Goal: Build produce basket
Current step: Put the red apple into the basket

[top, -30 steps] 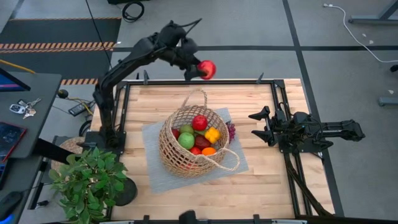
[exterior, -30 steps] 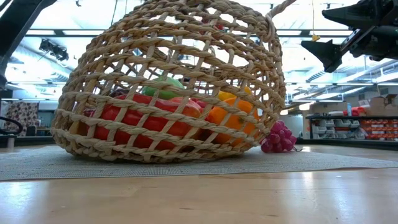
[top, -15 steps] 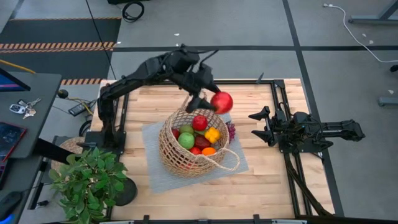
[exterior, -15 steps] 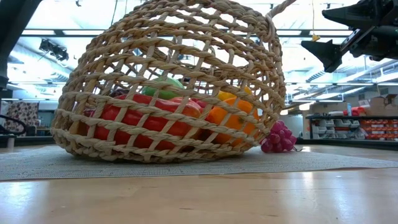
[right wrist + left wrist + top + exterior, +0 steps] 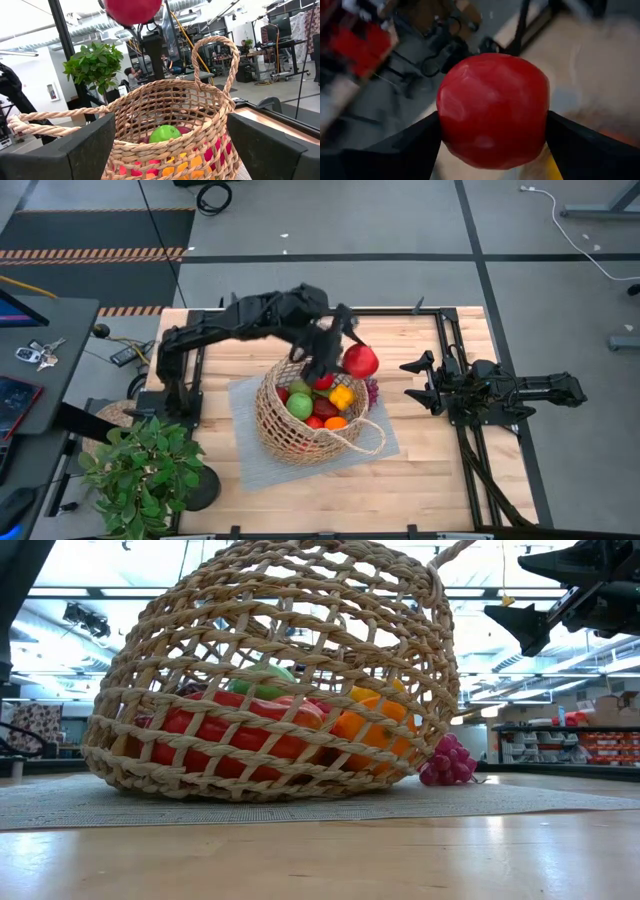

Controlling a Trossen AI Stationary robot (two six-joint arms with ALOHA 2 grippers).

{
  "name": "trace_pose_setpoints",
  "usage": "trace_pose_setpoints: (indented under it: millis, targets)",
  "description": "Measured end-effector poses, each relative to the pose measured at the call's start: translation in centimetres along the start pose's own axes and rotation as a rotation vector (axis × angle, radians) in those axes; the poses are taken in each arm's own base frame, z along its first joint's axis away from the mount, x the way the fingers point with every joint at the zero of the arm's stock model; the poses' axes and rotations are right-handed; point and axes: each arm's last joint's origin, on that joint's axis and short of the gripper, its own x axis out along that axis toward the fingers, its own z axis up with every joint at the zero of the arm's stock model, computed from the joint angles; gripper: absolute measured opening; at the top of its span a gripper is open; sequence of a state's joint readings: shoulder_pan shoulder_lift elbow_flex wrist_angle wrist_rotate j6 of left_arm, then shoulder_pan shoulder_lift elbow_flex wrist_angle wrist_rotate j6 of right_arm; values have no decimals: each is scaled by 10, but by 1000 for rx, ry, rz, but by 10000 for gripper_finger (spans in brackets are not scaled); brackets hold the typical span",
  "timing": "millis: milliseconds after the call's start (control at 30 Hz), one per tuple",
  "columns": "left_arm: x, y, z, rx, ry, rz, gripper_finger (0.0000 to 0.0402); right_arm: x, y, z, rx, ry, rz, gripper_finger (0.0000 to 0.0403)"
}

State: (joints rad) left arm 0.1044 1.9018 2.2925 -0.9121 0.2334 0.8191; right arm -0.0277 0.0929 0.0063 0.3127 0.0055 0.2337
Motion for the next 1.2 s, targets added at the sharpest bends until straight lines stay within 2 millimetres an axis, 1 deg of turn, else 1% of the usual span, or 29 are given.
trace_pose_setpoints:
  millis: [167,267,567,700,800,867,933,1033,1133,1200]
  targets:
    - [6,-23,20,418,201,93,325,0,0,0,0,0,0,384]
    - [8,-34,31,601,324,147,325,0,0,0,0,0,1,384]
    - [8,-58,53,862,495,193,325,0,0,0,0,0,0,384]
    - [8,-64,58,910,496,186,325,0,0,0,0,0,0,384]
    - [8,-64,58,907,500,189,325,0,0,0,0,0,0,384]
    - [8,-64,58,850,492,204,325,0,0,0,0,0,0,384]
    - [8,-60,57,693,462,250,326,0,0,0,0,0,0,384]
    - [8,-51,50,384,411,324,328,0,0,0,0,0,0,384]
    - [4,-45,42,158,343,299,330,0,0,0,0,0,0,384]
    - [-1,-40,41,29,240,253,330,0,0,0,0,0,0,384]
